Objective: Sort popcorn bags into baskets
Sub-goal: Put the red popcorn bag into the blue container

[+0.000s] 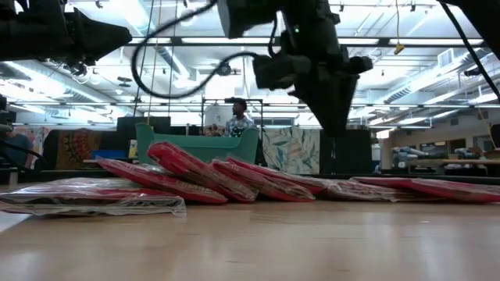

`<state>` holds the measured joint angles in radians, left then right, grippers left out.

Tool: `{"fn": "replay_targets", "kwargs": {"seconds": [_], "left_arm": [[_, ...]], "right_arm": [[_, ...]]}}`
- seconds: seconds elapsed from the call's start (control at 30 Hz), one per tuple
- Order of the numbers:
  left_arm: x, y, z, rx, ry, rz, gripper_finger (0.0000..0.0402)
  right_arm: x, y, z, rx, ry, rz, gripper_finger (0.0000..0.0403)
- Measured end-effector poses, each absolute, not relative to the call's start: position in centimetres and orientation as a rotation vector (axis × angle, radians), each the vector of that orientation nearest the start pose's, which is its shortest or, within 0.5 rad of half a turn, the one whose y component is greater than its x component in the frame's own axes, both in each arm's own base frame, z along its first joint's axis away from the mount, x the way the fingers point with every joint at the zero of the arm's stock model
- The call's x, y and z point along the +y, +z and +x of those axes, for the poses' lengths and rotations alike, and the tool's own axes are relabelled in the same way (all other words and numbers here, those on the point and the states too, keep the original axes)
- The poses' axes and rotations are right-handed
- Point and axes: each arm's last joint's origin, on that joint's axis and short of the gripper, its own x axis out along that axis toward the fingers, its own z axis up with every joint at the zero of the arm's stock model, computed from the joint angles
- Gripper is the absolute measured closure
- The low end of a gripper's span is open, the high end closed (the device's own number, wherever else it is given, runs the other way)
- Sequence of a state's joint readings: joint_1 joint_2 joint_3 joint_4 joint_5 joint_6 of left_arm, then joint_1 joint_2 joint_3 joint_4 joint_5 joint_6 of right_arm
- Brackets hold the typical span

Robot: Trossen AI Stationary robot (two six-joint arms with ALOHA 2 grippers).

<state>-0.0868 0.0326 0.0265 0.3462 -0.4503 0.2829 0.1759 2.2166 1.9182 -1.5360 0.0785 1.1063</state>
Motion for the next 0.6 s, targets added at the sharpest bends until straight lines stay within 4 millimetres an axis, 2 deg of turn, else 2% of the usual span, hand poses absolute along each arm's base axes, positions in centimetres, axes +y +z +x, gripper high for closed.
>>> {"fn": "replay_targets", "kwargs": {"seconds": [0.37, 0.6], "left_arm": [[0.5, 20.2, 9.1, -0.276, 0.403, 0.186, 0.0260], [0.5, 20.2, 9.1, -0.276, 0.403, 0.186, 0.0260]], "right_arm": [[7.0, 16.3, 37.6, 1.831, -1.026, 0.714, 0.0177], [7.0, 15.9, 37.7, 1.816, -1.043, 0.771, 0.0115]]}}
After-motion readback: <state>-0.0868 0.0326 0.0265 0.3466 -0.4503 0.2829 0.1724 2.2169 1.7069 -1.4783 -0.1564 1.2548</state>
